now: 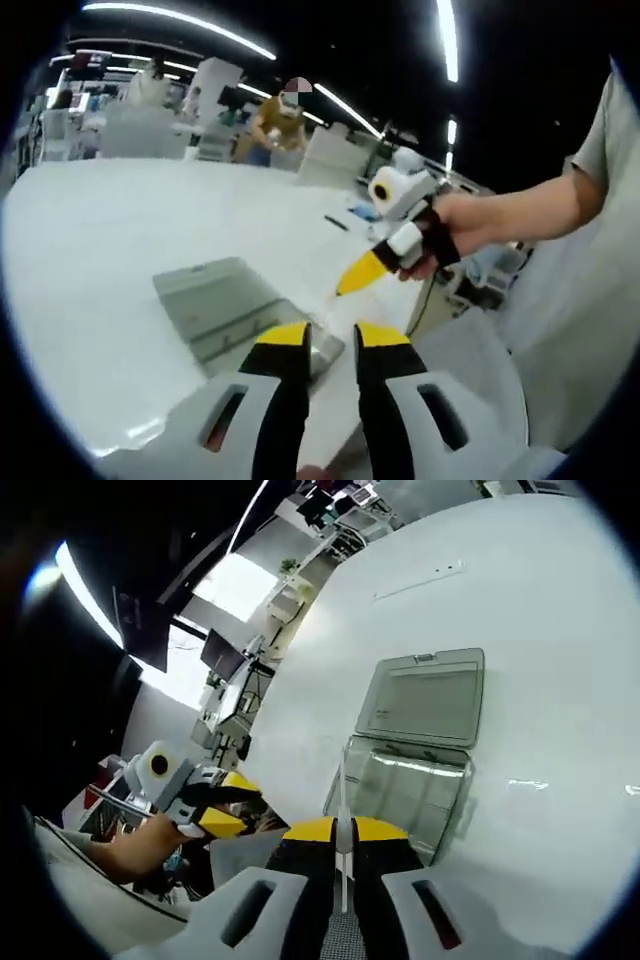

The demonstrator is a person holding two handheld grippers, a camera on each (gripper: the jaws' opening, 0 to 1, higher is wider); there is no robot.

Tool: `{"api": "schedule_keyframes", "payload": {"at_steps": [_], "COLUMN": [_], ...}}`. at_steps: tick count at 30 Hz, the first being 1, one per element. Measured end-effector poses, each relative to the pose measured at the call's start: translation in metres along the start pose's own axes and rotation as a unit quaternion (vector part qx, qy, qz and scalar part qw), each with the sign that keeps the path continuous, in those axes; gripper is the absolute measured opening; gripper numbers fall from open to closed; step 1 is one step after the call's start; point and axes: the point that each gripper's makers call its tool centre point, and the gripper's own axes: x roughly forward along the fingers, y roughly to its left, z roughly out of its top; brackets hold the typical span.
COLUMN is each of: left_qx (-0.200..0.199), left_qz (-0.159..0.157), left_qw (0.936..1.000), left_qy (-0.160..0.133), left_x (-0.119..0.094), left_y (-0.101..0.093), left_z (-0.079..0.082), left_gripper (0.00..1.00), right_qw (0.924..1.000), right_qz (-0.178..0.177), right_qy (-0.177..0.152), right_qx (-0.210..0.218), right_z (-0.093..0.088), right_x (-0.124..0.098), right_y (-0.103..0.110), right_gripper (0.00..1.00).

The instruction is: Insert the divider into the dual guide fixture by aligning both edges with the guide slots and pushing it downward to the bottom, including one-sided entry, uneven engagement, binding, and posture correction.

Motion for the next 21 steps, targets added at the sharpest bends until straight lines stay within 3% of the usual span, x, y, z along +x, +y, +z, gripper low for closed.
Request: {"api": "schedule_keyframes", "payload": {"at_steps": [4,9,15,21], "left_qx": [0.019,0.040,0.050,0.050], "left_qz": [0.013,0.026,0.035,0.041], "left_qw": [0.9997,0.9986,0.9976,0.9975], "left_qy": [0.011,0.024,0.030,0.030], "left_x": [-0.001,-0.002,-0.004,-0.007], "left_y": [0.001,0.000,0.002,0.005], "left_z": [-0.005,-0.010,-0.013,-0.014], "left_gripper": [0.18,0.21,0.21,0.21], "right_qw": [0.9997,0.9989,0.9961,0.9940], "right_qz": [-0.016,-0.044,-0.081,-0.106], "right_qy": [0.005,0.011,0.017,0.016], "right_qx": [0.020,0.014,0.029,0.018], "right_z": [-0.002,-0.003,-0.004,-0.001], "right_x": [0.002,0.007,0.011,0.016], "right_y": [-0.003,-0.009,-0.019,-0.022], "right_gripper": [0.00,0.00,0.00,0.00]}}
